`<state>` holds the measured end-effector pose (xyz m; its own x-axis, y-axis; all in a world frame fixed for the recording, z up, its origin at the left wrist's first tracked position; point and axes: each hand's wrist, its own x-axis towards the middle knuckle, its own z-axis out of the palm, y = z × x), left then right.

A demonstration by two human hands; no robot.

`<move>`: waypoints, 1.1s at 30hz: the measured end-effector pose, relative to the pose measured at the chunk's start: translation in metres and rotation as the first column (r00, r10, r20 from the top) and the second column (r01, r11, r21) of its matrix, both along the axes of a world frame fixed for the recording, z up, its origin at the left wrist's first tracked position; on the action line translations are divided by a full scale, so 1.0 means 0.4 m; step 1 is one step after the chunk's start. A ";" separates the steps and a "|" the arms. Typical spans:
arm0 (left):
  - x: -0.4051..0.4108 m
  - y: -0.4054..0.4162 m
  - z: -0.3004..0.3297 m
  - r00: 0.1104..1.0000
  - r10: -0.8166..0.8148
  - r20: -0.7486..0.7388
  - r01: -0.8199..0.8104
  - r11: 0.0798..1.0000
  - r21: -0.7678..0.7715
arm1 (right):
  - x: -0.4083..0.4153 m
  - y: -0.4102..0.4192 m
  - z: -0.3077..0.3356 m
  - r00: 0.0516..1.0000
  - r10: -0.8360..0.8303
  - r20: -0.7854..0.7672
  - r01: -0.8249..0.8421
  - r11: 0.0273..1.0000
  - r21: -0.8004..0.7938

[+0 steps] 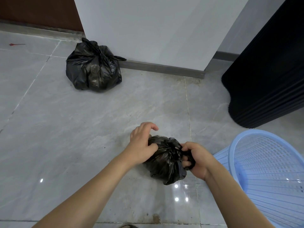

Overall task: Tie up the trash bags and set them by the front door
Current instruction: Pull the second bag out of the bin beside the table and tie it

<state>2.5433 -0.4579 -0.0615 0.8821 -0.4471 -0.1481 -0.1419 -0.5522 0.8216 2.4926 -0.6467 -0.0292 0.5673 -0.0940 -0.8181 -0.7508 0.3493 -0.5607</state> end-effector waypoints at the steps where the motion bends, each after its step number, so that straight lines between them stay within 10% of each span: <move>1: -0.016 0.007 0.010 0.997 -0.007 0.078 0.010 0.999 -0.038 | 0.000 0.002 -0.001 1.000 -0.010 -0.011 0.010 1.000 0.026; 6: -0.104 0.005 -0.018 0.939 0.016 0.345 -0.015 1.000 -0.004 | 0.013 0.025 0.000 0.999 0.045 -0.017 -0.046 0.998 -0.039; 20: -0.117 -0.025 -0.055 0.923 0.157 0.352 -0.161 0.987 -0.021 | 0.013 0.034 0.067 0.990 0.134 0.055 -0.121 0.974 -0.190; 25: -0.130 -0.005 -0.033 0.952 0.288 0.106 -0.270 0.950 -0.156 | 0.008 0.024 0.083 0.993 0.100 0.068 -0.079 0.963 -0.257; 30: -0.117 0.012 -0.005 0.800 0.388 -0.457 -0.588 0.660 -0.468 | 0.005 0.034 0.086 0.990 0.100 0.099 -0.058 0.933 -0.354; 33: -0.104 0.013 0.008 0.788 0.351 -0.505 -0.580 0.699 -0.419 | 0.013 0.045 0.055 0.962 0.255 0.098 -0.144 0.779 -0.611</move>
<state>2.5015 -0.4526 -0.0584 0.9242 -0.0951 -0.3700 0.3773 0.0761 0.9230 2.4976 -0.6288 -0.0072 0.7491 -0.3980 -0.5297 -0.6424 -0.2406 -0.7276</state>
